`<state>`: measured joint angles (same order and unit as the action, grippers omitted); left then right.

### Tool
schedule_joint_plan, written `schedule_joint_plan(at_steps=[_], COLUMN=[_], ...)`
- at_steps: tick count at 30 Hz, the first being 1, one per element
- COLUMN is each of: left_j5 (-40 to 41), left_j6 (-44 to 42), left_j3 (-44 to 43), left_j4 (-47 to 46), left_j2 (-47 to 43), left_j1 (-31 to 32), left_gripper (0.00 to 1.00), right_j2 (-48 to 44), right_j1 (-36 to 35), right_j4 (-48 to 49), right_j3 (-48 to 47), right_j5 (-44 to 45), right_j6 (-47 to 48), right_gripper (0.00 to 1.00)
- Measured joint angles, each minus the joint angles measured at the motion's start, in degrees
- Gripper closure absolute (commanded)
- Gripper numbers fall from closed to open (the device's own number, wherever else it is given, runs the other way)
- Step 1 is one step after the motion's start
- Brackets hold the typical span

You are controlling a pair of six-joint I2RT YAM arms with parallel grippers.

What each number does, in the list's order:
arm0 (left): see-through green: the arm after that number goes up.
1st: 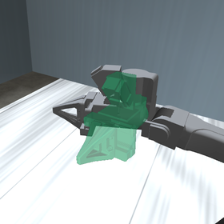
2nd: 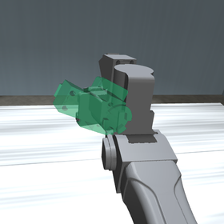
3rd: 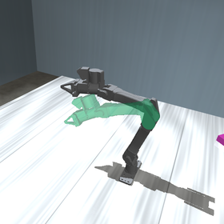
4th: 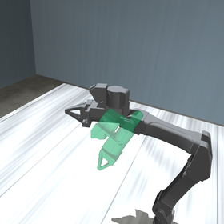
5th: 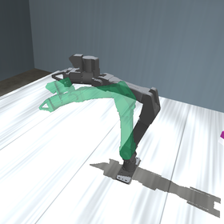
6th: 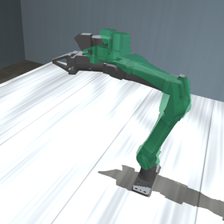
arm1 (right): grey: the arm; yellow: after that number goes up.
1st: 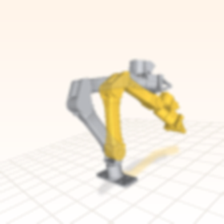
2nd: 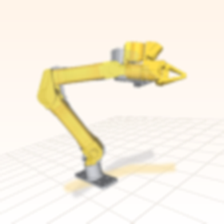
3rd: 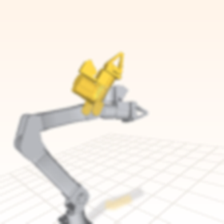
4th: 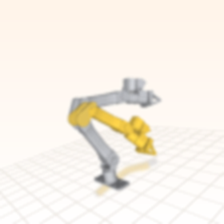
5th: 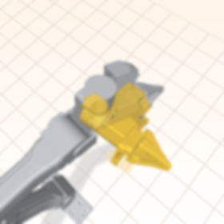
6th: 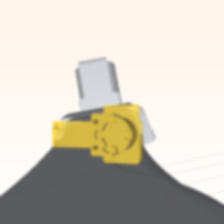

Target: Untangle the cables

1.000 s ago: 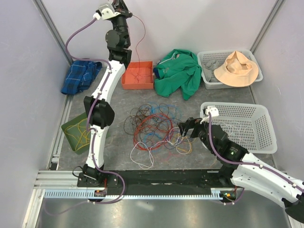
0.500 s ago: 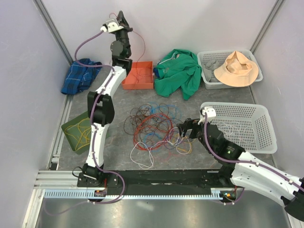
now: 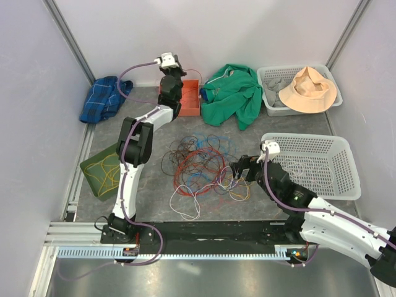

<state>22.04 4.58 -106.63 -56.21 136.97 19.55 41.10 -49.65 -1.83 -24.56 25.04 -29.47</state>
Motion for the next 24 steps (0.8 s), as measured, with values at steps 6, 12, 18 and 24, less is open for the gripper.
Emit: schedule_joint_plan(at_steps=[6, 12, 18, 24], left_j5=[1.4, 3.3, 10.5, 19.0], left_j6=[-1.0, -1.1, -4.6, -10.1], left_j3=[8.0, 10.7, 5.7, 1.6], left_j4=[2.0, 8.0, 18.0, 22.8], left_j2=[-3.9, -6.4, -6.3, -6.3], left_j1=[4.2, 4.9, 4.8, 4.3], left_gripper=[0.98, 0.98, 0.98, 0.98], right_j2=[-1.3, -5.8, -6.2, -5.7], right_j1=[0.0, 0.0, 0.0, 0.0], right_j4=[0.8, 0.5, -0.2, -0.4], right_j3=[1.0, 2.4, 2.6, 2.6], right_j5=[-1.8, -2.3, -2.5, -2.5], right_j6=[-1.3, -2.4, -2.9, -2.9], right_gripper=[0.02, 0.02, 0.02, 0.02])
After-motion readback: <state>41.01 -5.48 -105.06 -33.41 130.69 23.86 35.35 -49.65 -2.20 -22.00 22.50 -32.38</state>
